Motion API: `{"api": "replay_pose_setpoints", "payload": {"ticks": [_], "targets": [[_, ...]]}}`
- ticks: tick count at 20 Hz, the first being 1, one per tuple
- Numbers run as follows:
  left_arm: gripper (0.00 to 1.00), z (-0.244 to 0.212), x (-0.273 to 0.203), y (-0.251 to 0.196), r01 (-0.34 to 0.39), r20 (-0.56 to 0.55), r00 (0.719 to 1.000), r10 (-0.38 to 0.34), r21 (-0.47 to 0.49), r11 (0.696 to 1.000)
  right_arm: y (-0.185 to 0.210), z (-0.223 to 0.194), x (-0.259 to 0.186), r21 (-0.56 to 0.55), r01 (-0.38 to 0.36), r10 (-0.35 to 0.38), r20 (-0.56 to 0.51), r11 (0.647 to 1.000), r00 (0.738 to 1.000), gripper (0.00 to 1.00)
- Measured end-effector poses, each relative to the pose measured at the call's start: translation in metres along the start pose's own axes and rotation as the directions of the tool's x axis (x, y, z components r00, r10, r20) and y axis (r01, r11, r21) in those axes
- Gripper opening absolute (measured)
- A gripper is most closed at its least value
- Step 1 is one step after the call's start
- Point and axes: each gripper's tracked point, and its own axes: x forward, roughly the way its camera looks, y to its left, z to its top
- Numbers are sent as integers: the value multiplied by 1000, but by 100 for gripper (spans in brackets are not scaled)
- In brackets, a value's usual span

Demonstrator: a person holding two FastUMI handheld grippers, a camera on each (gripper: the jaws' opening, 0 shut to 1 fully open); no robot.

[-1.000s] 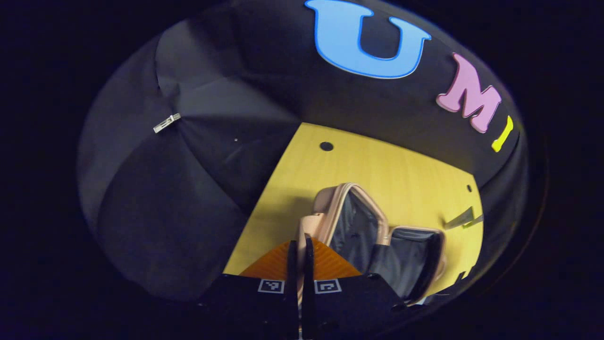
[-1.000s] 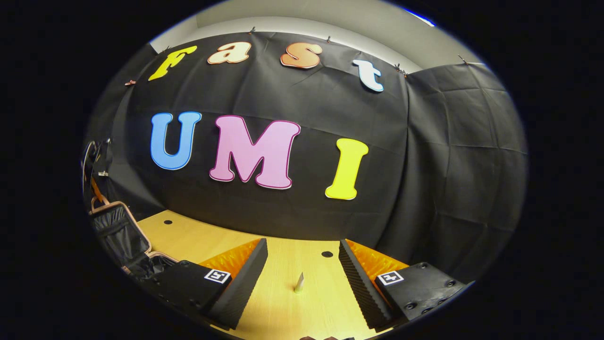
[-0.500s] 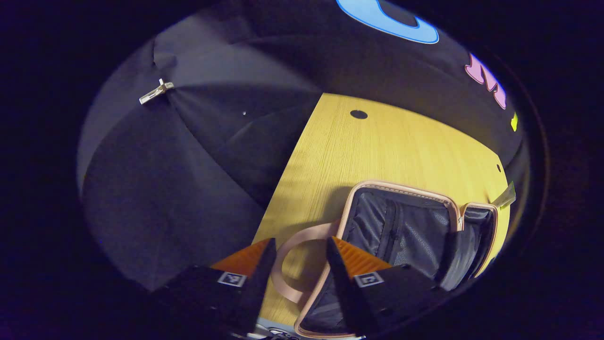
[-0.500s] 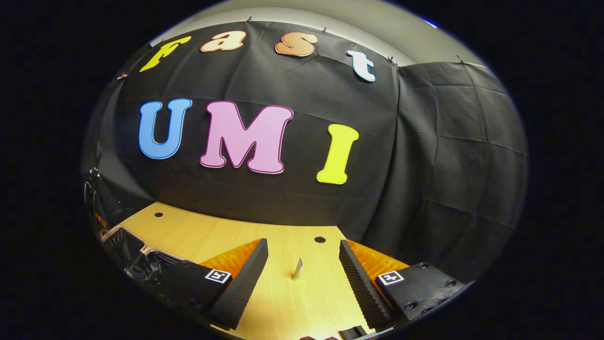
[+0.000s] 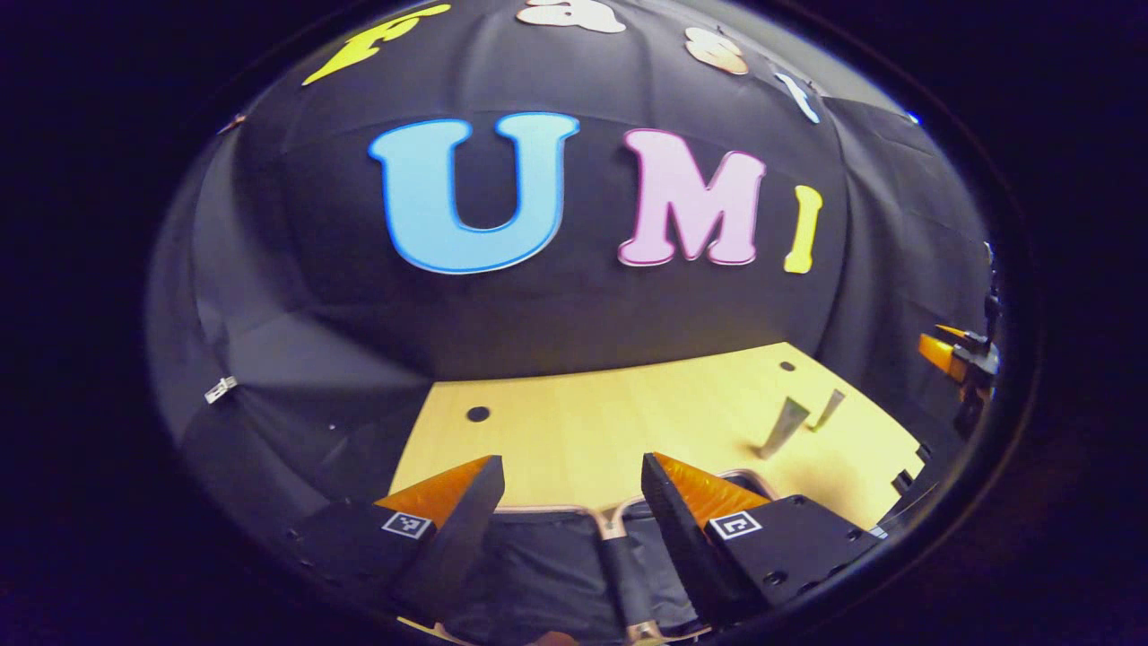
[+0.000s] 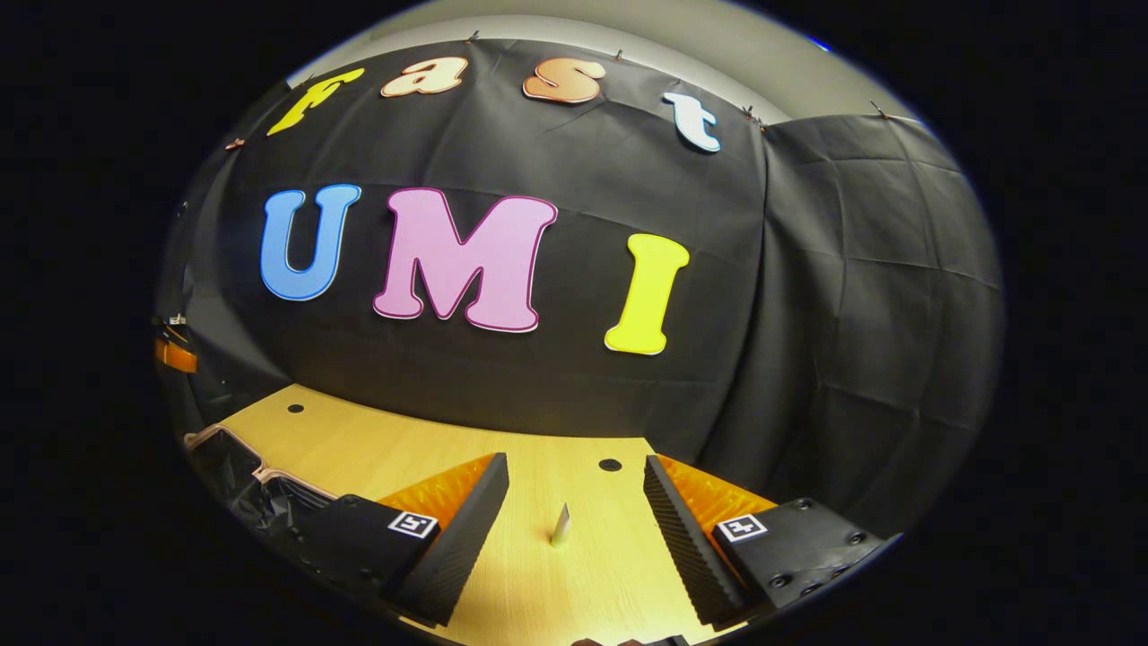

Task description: First open the suitcase, pack the skin care products into it, and then close the suitcase.

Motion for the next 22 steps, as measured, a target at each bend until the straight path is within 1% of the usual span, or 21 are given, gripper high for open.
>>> {"api": "replay_pose_setpoints", "payload": {"ticks": [2,4,5,7,8,10,12,13,16,17,18,19,20,21,22], "targets": [[96,3,17,-76,130,4,991,-130,-18,991,0,-5,5,19,-32,33,-8,999,999,96],[96,-3,48,-136,177,-38,983,-177,-17,984,-6,-13,7,15,-59,59,-15,998,998,96],[97,-14,66,-169,208,-67,976,-210,-24,978,-13,-16,10,-3,-68,68,-18,998,998,96],[97,-44,98,-229,263,-137,954,-265,-29,964,-29,-17,12,-63,-82,82,1,995,997,97],[96,-62,115,-250,270,-182,946,-268,-16,963,-36,-18,12,-70,-94,95,3,993,996,96],[97,-89,158,-277,250,-245,940,-239,11,968,-49,-25,16,-66,-126,126,-6,990,992,96],[97,-112,198,-286,204,-315,930,-188,18,979,-73,-33,23,-97,-113,113,-8,989,994,96],[96,-131,227,-290,182,-350,922,-165,17,983,-84,-35,27,-98,-113,113,-13,989,994,96],[96,-156,291,-283,111,-391,917,-86,43,993,-102,-53,43,-71,-131,128,-47,989,991,96],[96,-156,300,-277,89,-401,914,-56,64,994,-105,-64,49,-62,-140,136,-66,988,989,96],[96,-168,315,-271,73,-428,903,-34,75,994,-106,-76,58,-56,-148,143,-86,987,986,96],[96,-182,323,-271,79,-456,889,-45,57,995,-104,-89,67,-52,-165,158,-110,985,981,96],[96,-199,340,-273,76,-454,889,-53,34,996,-99,-103,77,-43,-186,179,-137,982,974,96],[73,-195,345,-268,43,-443,896,-20,43,998,-92,-115,88,-29,-208,201,-160,978,966,96],[49,-195,342,-269,51,-452,892,-33,28,998,-83,-128,101,-2,-229,225,-185,973,957,96]]}}
